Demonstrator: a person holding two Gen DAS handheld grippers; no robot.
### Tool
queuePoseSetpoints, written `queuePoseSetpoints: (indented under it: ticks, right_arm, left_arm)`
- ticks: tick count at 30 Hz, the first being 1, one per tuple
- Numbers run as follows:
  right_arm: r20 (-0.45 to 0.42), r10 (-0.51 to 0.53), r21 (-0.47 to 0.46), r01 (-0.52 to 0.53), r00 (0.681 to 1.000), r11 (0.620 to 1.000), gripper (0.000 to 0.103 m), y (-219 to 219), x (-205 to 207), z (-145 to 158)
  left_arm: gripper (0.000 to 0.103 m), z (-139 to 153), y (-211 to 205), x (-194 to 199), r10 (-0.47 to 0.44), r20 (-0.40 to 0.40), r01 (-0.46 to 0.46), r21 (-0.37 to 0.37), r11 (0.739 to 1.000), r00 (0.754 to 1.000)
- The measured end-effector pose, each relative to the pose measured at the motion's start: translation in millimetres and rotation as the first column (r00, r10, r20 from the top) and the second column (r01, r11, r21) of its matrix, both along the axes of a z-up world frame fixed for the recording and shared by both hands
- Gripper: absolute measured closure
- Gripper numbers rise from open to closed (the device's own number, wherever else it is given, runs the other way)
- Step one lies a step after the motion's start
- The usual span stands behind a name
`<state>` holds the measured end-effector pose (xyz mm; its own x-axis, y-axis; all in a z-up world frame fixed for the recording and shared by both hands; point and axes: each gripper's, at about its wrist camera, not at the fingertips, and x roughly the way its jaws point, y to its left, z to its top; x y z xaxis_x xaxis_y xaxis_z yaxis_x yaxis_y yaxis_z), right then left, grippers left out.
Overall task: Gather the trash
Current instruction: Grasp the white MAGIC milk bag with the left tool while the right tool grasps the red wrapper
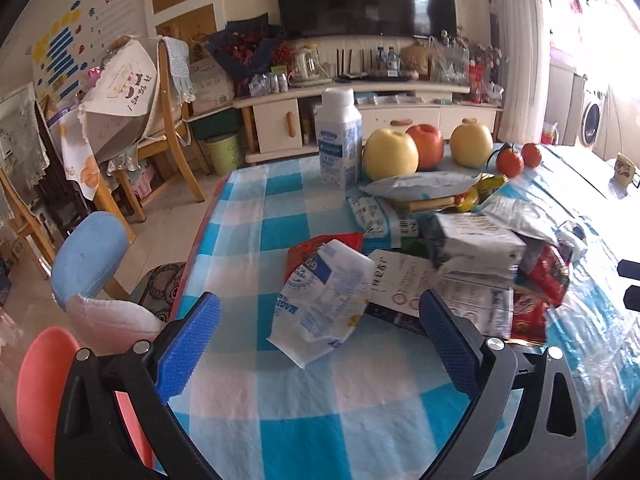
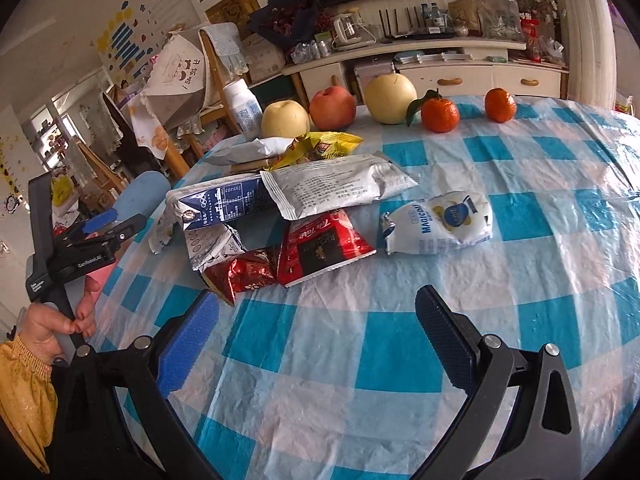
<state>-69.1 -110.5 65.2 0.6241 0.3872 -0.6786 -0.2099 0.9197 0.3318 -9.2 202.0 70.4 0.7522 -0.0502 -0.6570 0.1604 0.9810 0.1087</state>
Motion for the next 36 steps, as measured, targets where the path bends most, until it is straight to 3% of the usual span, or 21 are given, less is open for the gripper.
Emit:
queuePoseSetpoints:
  ticks: [4, 5, 7, 12, 19, 23, 24, 27, 30, 33, 36]
  right_arm:
    - [0.004, 0.099, 0.021, -0.099, 0.995, 0.995, 0.007, 19.8, 9.6, -2.5]
    - [0.006, 0.13, 0.014, -0.13, 0.992, 0.991, 0.012, 26.0, 11.0, -2.9]
    - [0.012, 0.202, -0.025, -0.202, 0.979, 0.979, 0.02, 44.1, 14.7, -4.8]
    - [0.031, 0.327, -0.134, -0.32, 0.945, 0.938, 0.023, 81.2, 23.7, -12.0]
    - [0.015, 0.386, -0.165, -0.379, 0.922, 0.911, 0.024, 99.9, 42.5, -25.0]
    - [-0.008, 0.399, -0.174, -0.394, 0.917, 0.902, 0.032, 101.8, 52.2, -32.5]
    - [-0.018, 0.4, -0.169, -0.397, 0.916, 0.902, 0.032, 101.8, 54.6, -34.2]
    - [-0.024, 0.399, -0.172, -0.397, 0.917, 0.902, 0.036, 102.2, 58.4, -35.6]
    - [-0.035, 0.393, -0.195, -0.392, 0.919, 0.899, 0.042, 103.8, 57.4, -37.1]
    - [-0.041, 0.384, -0.228, -0.382, 0.923, 0.895, 0.052, 106.1, 56.2, -39.5]
    - [-0.041, 0.373, -0.23, -0.372, 0.927, 0.899, 0.055, 104.1, 57.0, -38.8]
  left_arm:
    - [0.005, -5.2, 7.3, 14.2, -0.006, -0.021, 0.006, -0.009, 1.0, 1.0]
    - [0.005, -6.3, 8.9, 17.6, -0.009, -0.028, 0.009, -0.011, 1.0, 1.0]
    - [0.005, -11.1, 11.3, 23.3, -0.014, -0.04, 0.014, -0.013, 1.0, 0.999]
    - [0.005, -23.2, 11.9, 32.6, -0.033, -0.075, 0.034, 0.008, 0.999, 0.997]
    - [0.005, -34.1, 15.0, 44.5, -0.038, -0.107, 0.039, 0.005, 0.999, 0.994]
    - [0.006, -36.4, 14.3, 47.1, -0.041, -0.114, 0.042, 0.004, 0.999, 0.993]
    - [0.007, -36.5, 14.4, 47.1, -0.039, -0.117, 0.04, 0.003, 0.999, 0.992]
    - [0.032, -40.9, 14.5, 50.0, -0.031, -0.153, 0.029, -0.011, 1.0, 0.988]
    - [0.041, -48.6, 14.3, 52.6, -0.012, -0.19, 0.008, -0.02, 1.0, 0.982]
    - [0.043, -52.5, 13.9, 50.6, 0.004, -0.217, -0.011, -0.031, 0.999, 0.976]
    - [0.044, -51.0, 15.4, 45.4, 0.022, -0.214, -0.033, -0.051, 0.998, 0.977]
